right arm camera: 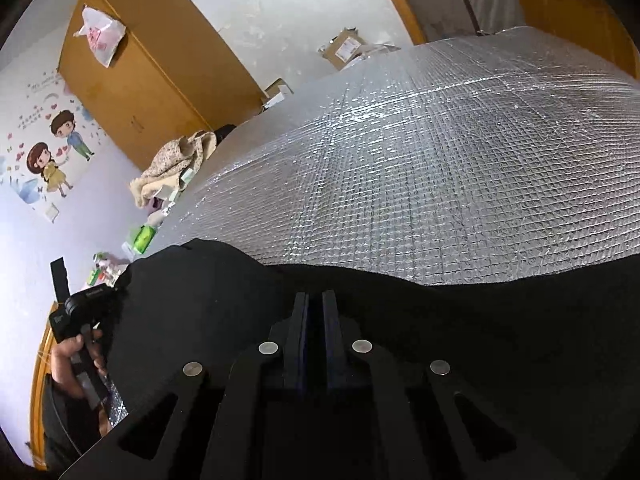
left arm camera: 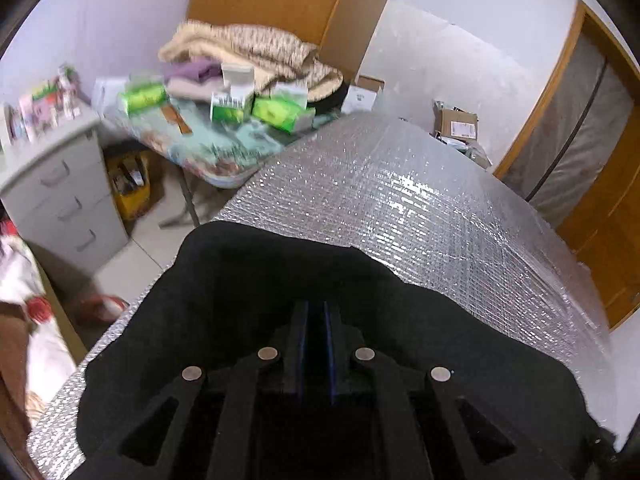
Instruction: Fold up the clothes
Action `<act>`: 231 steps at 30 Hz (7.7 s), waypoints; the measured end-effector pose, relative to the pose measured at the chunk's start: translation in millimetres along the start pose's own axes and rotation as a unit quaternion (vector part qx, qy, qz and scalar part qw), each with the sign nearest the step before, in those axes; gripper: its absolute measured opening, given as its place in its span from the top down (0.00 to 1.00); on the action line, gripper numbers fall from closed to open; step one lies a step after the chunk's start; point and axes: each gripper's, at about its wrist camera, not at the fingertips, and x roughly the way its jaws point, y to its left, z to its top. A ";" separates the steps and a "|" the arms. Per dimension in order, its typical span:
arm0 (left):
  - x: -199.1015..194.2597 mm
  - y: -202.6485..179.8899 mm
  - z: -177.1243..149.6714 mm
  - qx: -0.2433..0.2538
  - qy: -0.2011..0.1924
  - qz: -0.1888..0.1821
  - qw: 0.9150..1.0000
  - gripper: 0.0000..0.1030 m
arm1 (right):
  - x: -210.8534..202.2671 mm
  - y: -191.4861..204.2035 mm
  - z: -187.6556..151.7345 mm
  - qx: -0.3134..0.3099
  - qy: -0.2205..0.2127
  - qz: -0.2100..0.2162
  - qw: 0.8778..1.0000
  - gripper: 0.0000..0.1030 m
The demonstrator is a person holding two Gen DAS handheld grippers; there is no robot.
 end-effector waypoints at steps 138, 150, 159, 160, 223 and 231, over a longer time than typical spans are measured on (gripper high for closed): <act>-65.6 -242.8 -157.1 0.287 0.003 -0.156 0.945 0.90 | -243.4 -180.3 -41.3 0.090 -0.254 -0.129 0.954 0.80; -69.8 -195.5 -153.7 0.243 0.010 -0.117 0.963 0.90 | -109.1 -33.5 -49.1 -0.115 -0.061 -0.027 0.991 0.80; -61.5 -151.7 -134.0 0.196 0.010 -0.072 0.978 0.90 | -48.1 0.3 -23.9 -0.127 0.001 -0.028 0.992 0.80; -61.5 -149.3 -134.7 0.196 0.009 -0.075 0.978 0.90 | -40.7 -3.6 -22.7 -0.119 0.013 -0.038 0.992 0.80; -98.3 126.2 -75.9 -0.214 -0.128 -0.022 0.968 0.74 | 6.6 66.0 -23.4 -0.186 0.047 0.015 0.981 0.82; -95.5 132.0 -78.6 -0.228 -0.129 -0.079 0.962 0.57 | 14.2 70.8 -26.2 -0.188 0.052 0.019 0.981 0.82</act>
